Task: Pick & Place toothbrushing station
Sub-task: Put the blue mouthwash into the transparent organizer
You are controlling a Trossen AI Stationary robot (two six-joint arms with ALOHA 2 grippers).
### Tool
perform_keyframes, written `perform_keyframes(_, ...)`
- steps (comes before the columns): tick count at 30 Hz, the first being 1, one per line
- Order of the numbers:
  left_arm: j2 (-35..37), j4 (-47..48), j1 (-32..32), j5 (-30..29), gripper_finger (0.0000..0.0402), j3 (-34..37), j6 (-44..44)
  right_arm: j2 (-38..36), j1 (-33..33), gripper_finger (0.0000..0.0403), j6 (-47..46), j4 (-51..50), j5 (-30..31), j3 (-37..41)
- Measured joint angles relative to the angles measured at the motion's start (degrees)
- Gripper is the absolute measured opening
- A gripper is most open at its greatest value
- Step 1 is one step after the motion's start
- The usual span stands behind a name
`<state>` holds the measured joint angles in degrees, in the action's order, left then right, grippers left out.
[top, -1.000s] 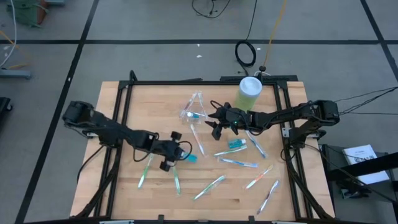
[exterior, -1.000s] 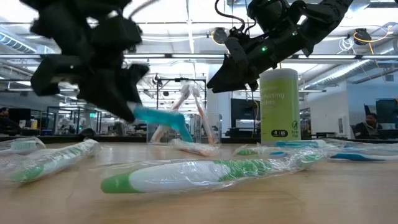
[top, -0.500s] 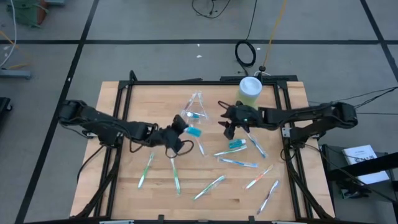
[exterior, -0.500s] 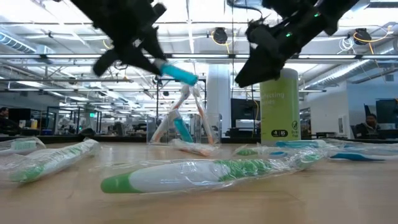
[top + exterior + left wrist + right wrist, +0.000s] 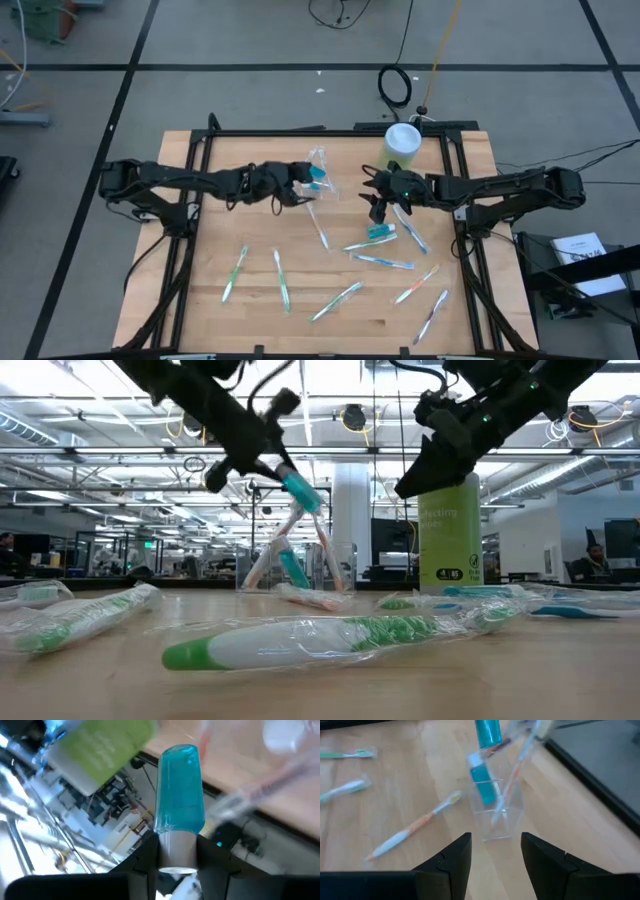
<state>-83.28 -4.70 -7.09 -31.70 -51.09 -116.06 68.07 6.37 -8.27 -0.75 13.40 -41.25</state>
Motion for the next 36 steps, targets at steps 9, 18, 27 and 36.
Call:
perform_keyframes(9,-3.81,3.36,-3.08,1.75,0.0104,-0.02,-16.06,0.04,0.00,0.0167,0.00,0.96,0.07,-0.02)
perform_keyframes(18,-9.39,1.74,-3.21,3.97,0.0104,0.00,-14.25,0.07,0.01,0.0167,0.02,2.00,0.03,-0.04)
perform_keyframes(27,-13.89,-3.61,-3.14,3.85,0.0167,0.00,-9.78,0.07,0.00,0.0167,0.21,2.28,-0.01,-0.04)
perform_keyframes(36,-12.19,-6.78,0.02,3.17,0.0206,-2.06,1.56,0.07,0.00,0.0167,0.44,2.25,-0.05,-0.04)
